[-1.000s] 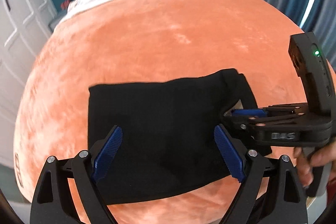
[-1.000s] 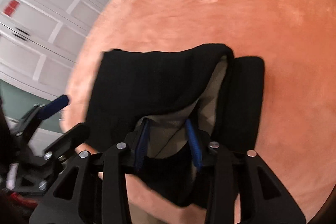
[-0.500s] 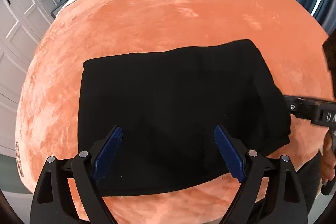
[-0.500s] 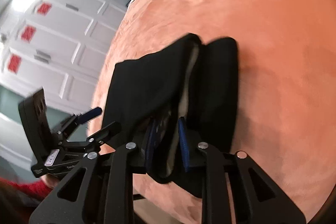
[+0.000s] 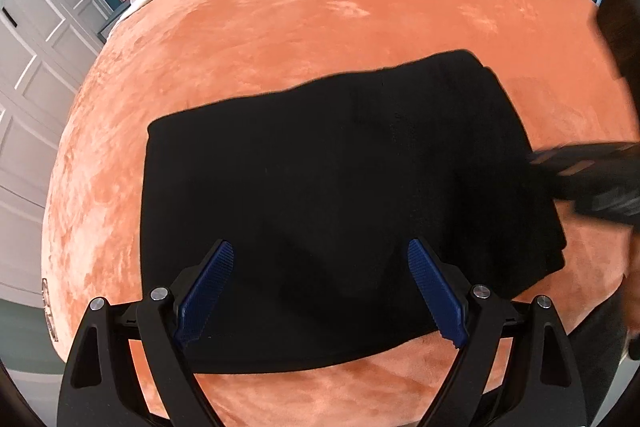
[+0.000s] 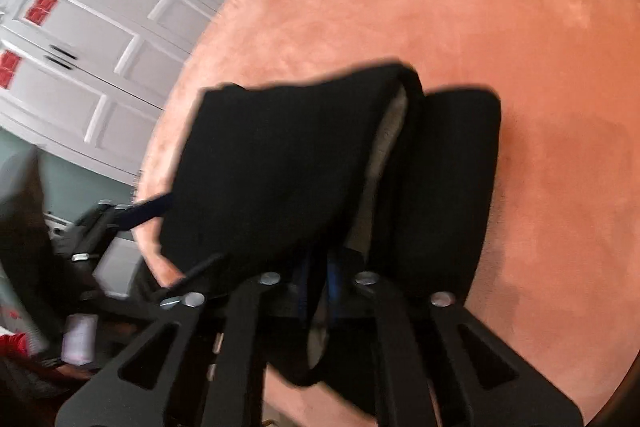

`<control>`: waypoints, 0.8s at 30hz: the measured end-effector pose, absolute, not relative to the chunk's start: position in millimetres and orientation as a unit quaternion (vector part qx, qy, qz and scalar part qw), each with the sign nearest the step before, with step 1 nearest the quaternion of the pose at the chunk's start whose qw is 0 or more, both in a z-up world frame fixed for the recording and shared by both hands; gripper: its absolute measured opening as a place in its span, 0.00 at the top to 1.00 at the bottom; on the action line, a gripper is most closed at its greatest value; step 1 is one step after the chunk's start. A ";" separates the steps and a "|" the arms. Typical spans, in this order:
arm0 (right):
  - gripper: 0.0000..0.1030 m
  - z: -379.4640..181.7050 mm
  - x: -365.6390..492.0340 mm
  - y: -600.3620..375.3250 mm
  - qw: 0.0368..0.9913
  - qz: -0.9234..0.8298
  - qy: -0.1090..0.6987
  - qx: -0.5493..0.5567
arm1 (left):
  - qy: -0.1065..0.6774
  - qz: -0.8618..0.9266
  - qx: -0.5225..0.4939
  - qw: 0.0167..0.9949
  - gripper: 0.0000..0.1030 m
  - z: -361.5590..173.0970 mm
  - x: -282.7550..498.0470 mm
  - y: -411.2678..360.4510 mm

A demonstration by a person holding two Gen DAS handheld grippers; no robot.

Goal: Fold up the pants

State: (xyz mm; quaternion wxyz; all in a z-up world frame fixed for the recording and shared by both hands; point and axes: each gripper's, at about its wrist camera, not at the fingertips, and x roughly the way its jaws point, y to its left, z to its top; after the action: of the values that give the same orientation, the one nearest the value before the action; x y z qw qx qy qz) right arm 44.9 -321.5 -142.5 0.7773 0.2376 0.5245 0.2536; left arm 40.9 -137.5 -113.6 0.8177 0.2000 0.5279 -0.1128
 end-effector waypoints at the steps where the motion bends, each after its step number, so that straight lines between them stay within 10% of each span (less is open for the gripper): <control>1: 0.97 -123.5 38.4 -333.7 0.788 0.257 0.495 0.259 | 0.518 -0.119 0.193 0.825 0.16 -106.5 39.6 -137.5; 6: 1.00 -181.5 35.7 -369.7 0.770 0.179 0.550 0.269 | 0.533 -0.121 0.213 0.810 0.15 -129.5 45.1 -152.2; 14: 0.99 -115.2 8.7 -386.8 0.818 0.156 0.468 0.297 | 0.518 -0.135 0.165 0.828 0.14 -114.1 49.9 -141.3; 20: 0.68 -111.2 36.3 -349.7 0.812 0.160 0.480 0.292 | 0.572 -0.163 0.148 0.790 0.10 -145.6 67.4 -152.2; 24: 0.68 -95.3 80.9 -310.2 0.820 0.195 0.471 0.261 | 0.541 -0.164 0.144 0.812 0.11 -130.7 54.7 -148.3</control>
State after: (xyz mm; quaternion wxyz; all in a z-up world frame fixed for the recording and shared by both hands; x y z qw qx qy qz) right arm 80.9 -310.2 -95.3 0.8200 0.2611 0.4706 0.1949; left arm 54.7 -148.3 -130.7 0.8121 0.1435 0.5413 -0.1640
